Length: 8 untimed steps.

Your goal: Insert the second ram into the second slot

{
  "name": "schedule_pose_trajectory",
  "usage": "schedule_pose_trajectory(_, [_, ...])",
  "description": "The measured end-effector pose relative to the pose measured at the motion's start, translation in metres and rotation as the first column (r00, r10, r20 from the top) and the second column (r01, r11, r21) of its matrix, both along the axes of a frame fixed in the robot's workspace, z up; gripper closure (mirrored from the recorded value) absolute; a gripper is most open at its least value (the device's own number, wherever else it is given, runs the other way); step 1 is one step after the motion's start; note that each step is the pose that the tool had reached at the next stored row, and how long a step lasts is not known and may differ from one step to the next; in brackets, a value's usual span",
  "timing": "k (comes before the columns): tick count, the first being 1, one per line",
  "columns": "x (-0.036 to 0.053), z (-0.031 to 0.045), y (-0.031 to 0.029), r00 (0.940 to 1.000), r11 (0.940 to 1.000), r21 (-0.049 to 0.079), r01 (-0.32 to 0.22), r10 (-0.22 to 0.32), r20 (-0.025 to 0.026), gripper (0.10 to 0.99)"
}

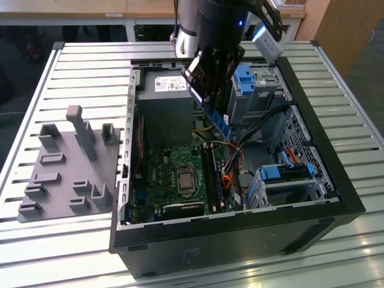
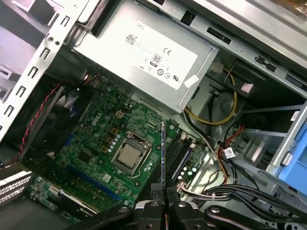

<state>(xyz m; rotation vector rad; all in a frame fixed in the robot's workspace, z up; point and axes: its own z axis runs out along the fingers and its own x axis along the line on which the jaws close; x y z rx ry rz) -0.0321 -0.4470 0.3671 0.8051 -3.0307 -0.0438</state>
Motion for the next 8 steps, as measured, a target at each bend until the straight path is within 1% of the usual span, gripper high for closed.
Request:
schedule_pose_trajectory(4, [0.0000,0.0000,0.0000,0.9991,0.9991,0.000,0.042,-0.042,0.0000,0.949])
schedule_pose_trajectory(8, [0.0001,-0.0001,0.0000,0.9967,0.9967,0.000,0.081,-0.081,0.0000,0.949])
